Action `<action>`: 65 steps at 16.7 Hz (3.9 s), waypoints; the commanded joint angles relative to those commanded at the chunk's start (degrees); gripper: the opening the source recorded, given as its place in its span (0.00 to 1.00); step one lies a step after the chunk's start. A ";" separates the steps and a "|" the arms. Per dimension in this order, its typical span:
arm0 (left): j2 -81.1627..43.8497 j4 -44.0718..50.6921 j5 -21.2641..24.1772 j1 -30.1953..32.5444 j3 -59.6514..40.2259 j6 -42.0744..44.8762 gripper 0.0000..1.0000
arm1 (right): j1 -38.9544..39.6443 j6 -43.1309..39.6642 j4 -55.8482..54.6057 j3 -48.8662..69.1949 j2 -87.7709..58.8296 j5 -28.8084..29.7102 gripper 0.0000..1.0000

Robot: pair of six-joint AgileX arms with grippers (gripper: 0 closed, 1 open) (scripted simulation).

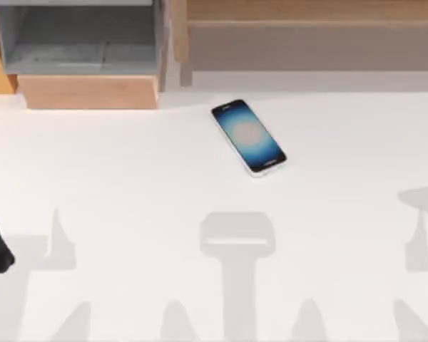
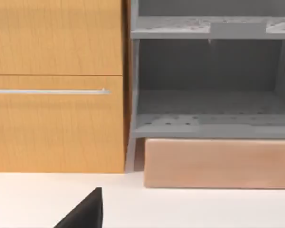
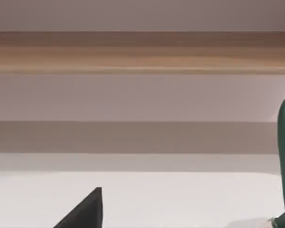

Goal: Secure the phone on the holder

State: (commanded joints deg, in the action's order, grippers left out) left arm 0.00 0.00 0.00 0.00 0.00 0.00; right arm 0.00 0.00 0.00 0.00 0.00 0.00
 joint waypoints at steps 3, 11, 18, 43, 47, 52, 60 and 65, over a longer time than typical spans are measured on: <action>0.00 0.00 0.00 0.00 0.00 0.00 1.00 | 0.14 0.04 0.15 0.48 -0.32 0.01 1.00; 0.00 0.00 0.00 0.00 0.00 0.00 1.00 | 5.96 1.33 7.57 22.60 -16.04 0.07 1.00; 0.00 0.00 0.00 0.00 0.00 0.00 1.00 | 14.63 2.44 23.01 59.81 -46.99 -0.94 1.00; 0.00 0.00 0.00 0.00 0.00 0.00 1.00 | 29.25 3.69 74.11 147.19 -151.64 1.19 1.00; 0.00 0.00 0.00 0.00 0.00 0.00 1.00 | 29.07 3.56 72.11 146.28 -152.75 1.16 1.00; 0.00 0.00 0.00 0.00 0.00 0.00 1.00 | 29.15 3.62 64.70 143.07 -156.93 1.25 1.00; 0.00 0.00 0.00 0.00 0.00 0.00 1.00 | 29.17 3.64 62.51 142.14 -158.19 1.27 0.85; 0.00 0.00 0.00 0.00 0.00 0.00 1.00 | 29.17 3.64 62.51 142.14 -158.19 1.27 0.47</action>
State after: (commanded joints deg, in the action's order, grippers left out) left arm 0.00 0.00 0.00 0.00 0.00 0.00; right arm 29.17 3.64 62.51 142.14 -158.19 1.27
